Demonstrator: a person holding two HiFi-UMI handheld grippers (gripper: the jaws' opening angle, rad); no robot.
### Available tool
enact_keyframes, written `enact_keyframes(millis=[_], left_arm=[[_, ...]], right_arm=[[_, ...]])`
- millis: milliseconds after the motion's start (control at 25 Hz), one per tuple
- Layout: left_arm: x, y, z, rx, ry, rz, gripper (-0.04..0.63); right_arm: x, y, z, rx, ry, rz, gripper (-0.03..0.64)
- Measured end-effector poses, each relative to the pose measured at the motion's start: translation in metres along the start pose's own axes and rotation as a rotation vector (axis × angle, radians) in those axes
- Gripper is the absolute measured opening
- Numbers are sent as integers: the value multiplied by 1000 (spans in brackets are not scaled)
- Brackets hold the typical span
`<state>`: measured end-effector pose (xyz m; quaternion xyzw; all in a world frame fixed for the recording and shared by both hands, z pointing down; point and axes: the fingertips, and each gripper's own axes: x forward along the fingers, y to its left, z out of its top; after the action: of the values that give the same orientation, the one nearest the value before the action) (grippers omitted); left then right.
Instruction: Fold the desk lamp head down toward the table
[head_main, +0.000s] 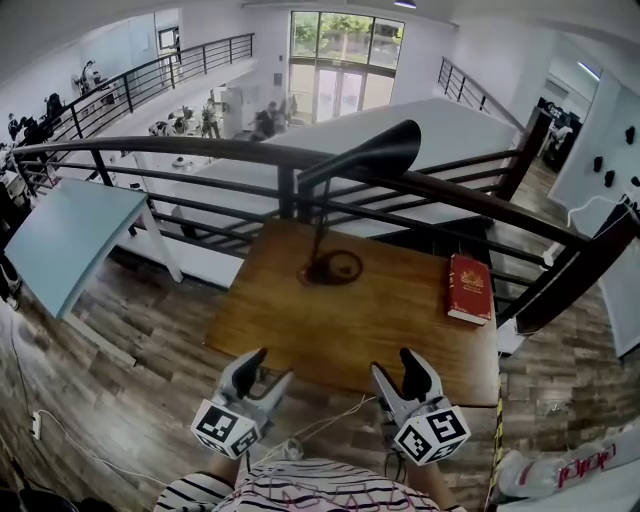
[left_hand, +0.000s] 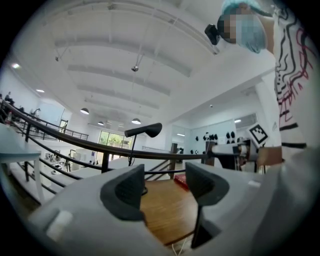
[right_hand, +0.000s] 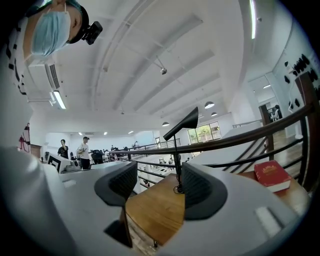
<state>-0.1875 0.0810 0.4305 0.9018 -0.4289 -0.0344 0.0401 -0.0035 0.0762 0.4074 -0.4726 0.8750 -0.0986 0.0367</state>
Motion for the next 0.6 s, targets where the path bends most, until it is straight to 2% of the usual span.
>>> enact_keyframes(millis=[320, 600], left_arm=[[-11, 59, 6, -18, -2, -18, 252], [4, 76, -7, -54, 10, -23, 252]], right_arm=[[39, 24, -2, 12, 12, -57, 261], [60, 15, -2, -2, 22, -64, 261]])
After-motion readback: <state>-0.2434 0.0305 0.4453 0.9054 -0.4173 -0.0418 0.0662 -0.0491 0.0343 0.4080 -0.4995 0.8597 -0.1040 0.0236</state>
